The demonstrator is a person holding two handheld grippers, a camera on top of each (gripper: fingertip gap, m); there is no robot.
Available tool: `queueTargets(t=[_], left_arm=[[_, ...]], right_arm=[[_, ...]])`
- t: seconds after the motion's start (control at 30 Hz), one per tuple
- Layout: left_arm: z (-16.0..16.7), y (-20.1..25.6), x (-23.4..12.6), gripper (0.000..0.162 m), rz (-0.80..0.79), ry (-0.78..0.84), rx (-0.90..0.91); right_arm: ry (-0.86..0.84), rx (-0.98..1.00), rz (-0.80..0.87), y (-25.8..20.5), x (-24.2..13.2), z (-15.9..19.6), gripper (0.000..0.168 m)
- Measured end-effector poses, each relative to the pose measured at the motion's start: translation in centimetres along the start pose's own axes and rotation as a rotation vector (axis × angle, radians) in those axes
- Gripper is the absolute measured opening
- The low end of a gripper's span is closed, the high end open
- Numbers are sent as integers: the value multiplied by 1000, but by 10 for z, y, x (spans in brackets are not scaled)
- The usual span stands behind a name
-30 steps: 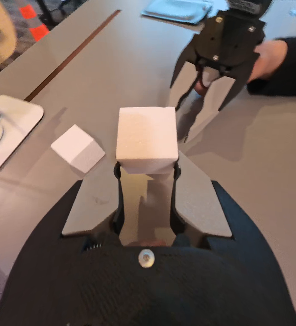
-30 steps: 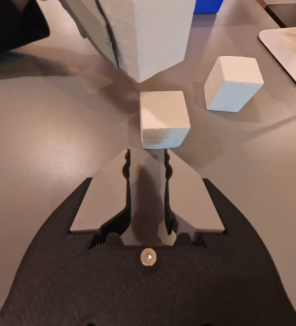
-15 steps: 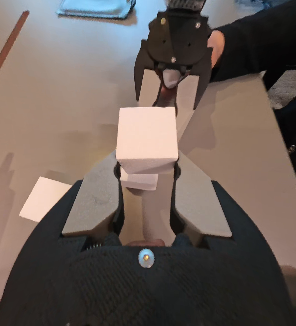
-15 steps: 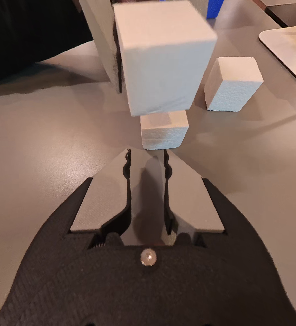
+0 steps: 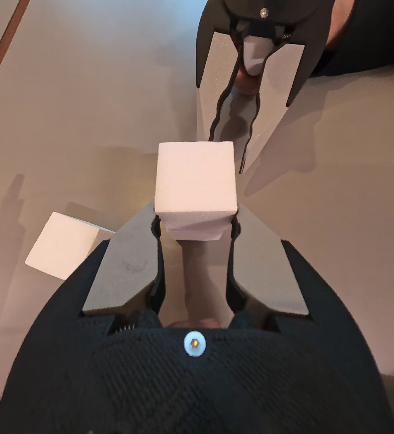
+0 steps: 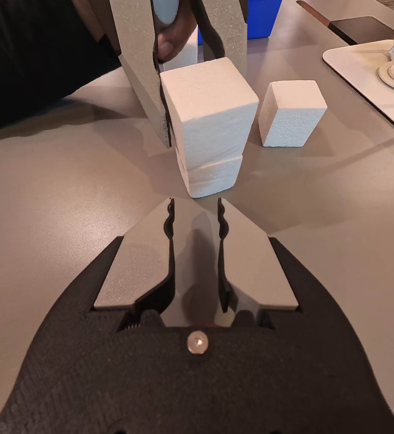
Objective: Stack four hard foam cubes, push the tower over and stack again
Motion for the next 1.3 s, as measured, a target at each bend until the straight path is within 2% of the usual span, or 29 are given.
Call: queueTargets(t=[0.77, 1.0, 1.2, 1.3], left_arm=[[4, -1, 3, 60, 17, 34, -33], [6, -1, 1, 70, 22, 56, -49], [15, -4, -28, 72, -43, 139, -90], [25, -13, -51, 72, -161, 173, -203]], right_arm=[[-8, -13, -6, -2, 0, 0, 34], [-4, -11, -9, -2, -1, 0, 33], [24, -4, -9, -2, -6, -1, 33], [40, 2, -11, -1, -9, -2, 33]])
Point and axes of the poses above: each gripper's, where its closed fingertips meet, x out along the fingers, z out of its underside, y = z × x across the jaws, the point moved 9 cm from there along -x, back along the fingers, and after that the axes turned 15 degrees about -y, right-handed, at the moved point
